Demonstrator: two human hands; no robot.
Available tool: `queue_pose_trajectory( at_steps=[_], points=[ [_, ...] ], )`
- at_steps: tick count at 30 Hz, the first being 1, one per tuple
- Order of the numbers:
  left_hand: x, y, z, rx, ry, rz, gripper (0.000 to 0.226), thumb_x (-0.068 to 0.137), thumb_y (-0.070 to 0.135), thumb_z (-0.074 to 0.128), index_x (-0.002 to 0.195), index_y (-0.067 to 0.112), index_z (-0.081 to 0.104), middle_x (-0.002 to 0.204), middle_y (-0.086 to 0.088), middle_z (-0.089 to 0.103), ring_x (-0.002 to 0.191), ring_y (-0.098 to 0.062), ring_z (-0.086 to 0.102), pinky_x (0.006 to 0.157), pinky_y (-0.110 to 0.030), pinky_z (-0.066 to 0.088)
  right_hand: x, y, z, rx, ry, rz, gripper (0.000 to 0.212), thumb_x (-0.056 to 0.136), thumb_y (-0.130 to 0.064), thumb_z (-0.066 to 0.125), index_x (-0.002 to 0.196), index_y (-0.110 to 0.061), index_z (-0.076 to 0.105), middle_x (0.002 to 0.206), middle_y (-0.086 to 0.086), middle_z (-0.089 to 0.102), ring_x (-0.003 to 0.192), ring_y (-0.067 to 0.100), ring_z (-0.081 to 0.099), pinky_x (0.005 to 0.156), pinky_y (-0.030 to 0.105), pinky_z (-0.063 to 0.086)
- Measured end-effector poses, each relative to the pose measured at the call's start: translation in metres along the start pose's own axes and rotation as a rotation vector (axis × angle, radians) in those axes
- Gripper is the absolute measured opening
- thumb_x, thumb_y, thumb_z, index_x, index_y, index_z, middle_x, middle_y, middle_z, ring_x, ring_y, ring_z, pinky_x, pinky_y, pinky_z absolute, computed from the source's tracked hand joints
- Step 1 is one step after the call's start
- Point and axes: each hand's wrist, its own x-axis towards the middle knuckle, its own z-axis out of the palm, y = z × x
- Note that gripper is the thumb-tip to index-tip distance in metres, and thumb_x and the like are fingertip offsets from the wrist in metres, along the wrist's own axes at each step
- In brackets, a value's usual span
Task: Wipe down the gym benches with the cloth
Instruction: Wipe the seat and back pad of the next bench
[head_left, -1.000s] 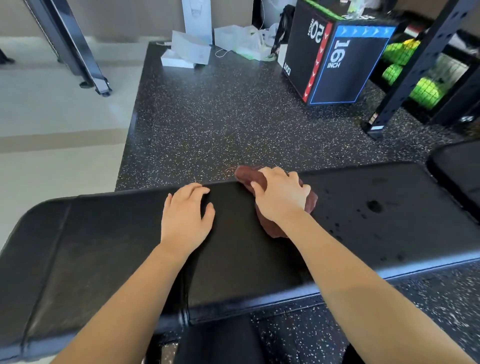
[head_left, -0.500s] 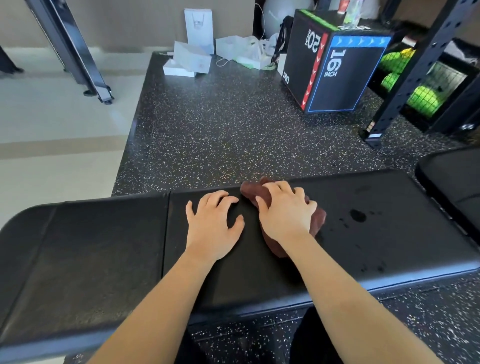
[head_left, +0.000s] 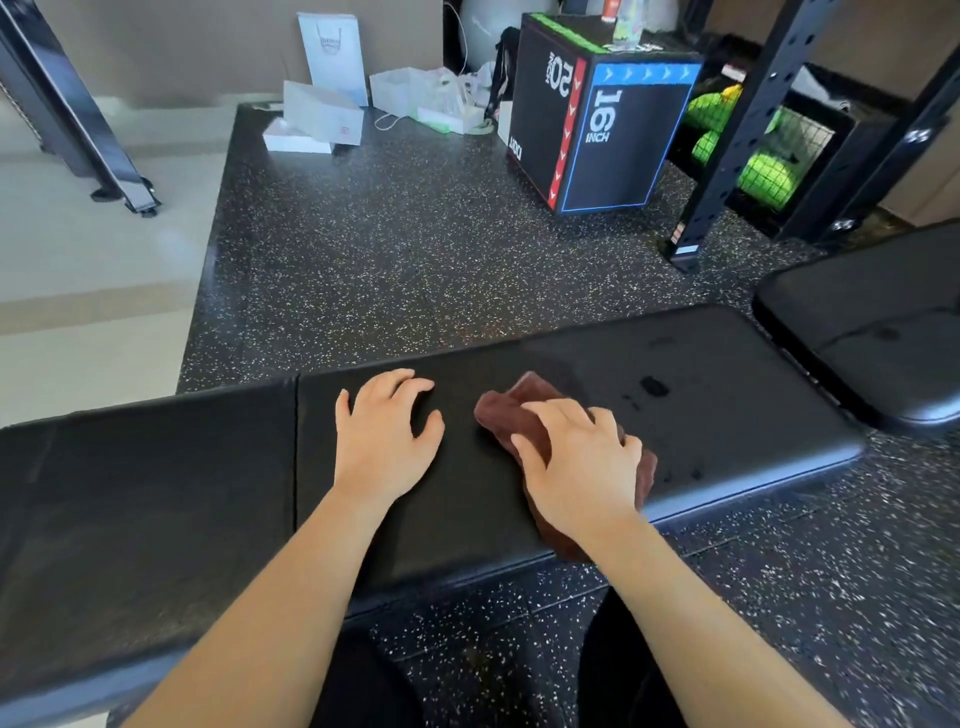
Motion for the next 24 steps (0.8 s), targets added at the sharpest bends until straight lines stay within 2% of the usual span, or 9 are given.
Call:
queue_pose_trajectory(
  at_steps=[3, 11, 16, 20, 22, 24],
  points=[
    [-0.002, 0.001, -0.001, 0.012, -0.003, 0.008, 0.035, 0.086, 0.035, 0.054, 0.120, 0.027, 0.057, 0.135, 0.006, 0.048, 0.130, -0.016, 0.037, 0.112, -0.054, 0.016, -0.018, 0.005, -0.002, -0.034, 0.028, 0.029, 0.033, 0.089, -0.053, 0.039, 0.119, -0.040, 0.048, 0.124, -0.015, 0.052, 0.109, 0.024, 0.044, 0.086, 0.048, 0.035],
    [-0.003, 0.002, -0.002, 0.017, 0.004, 0.025, 0.034, 0.085, 0.033, 0.055, 0.118, 0.025, 0.059, 0.133, 0.004, 0.051, 0.127, -0.018, 0.042, 0.111, -0.051, 0.021, 0.047, -0.013, 0.000, 0.005, -0.058, 0.100, 0.033, 0.093, -0.046, 0.040, 0.122, -0.032, 0.048, 0.128, -0.005, 0.046, 0.114, 0.029, 0.038, 0.089, 0.051, 0.030],
    [-0.004, 0.001, -0.003, 0.009, -0.002, 0.024, 0.033, 0.086, 0.033, 0.054, 0.118, 0.025, 0.059, 0.134, 0.003, 0.051, 0.126, -0.018, 0.043, 0.111, -0.050, 0.022, -0.010, -0.016, 0.002, 0.003, 0.018, 0.090, 0.034, 0.092, -0.049, 0.040, 0.122, -0.035, 0.046, 0.127, -0.008, 0.048, 0.110, 0.027, 0.039, 0.085, 0.048, 0.031],
    [-0.005, 0.001, -0.005, -0.003, -0.037, 0.011, 0.034, 0.087, 0.032, 0.055, 0.120, 0.025, 0.059, 0.137, 0.003, 0.049, 0.119, -0.020, 0.050, 0.111, -0.049, 0.021, -0.061, -0.036, 0.008, 0.010, 0.108, 0.102, 0.032, 0.090, -0.046, 0.048, 0.120, -0.034, 0.052, 0.123, -0.010, 0.053, 0.109, 0.026, 0.043, 0.084, 0.048, 0.035],
    [-0.007, 0.002, -0.007, 0.002, -0.050, 0.019, 0.034, 0.087, 0.031, 0.055, 0.121, 0.024, 0.058, 0.138, 0.002, 0.048, 0.116, -0.021, 0.053, 0.111, -0.049, 0.022, -0.072, -0.041, 0.010, 0.019, 0.141, 0.104, 0.032, 0.089, -0.044, 0.052, 0.119, -0.033, 0.055, 0.123, -0.009, 0.055, 0.110, 0.027, 0.046, 0.083, 0.049, 0.037],
    [-0.010, 0.002, -0.009, 0.000, -0.059, 0.031, 0.035, 0.088, 0.029, 0.055, 0.121, 0.022, 0.058, 0.138, 0.001, 0.049, 0.119, -0.022, 0.051, 0.110, -0.048, 0.025, -0.072, -0.038, 0.009, 0.033, 0.130, 0.083, 0.033, 0.091, -0.044, 0.049, 0.122, -0.033, 0.053, 0.127, -0.009, 0.053, 0.113, 0.026, 0.044, 0.085, 0.049, 0.036]
  ],
)
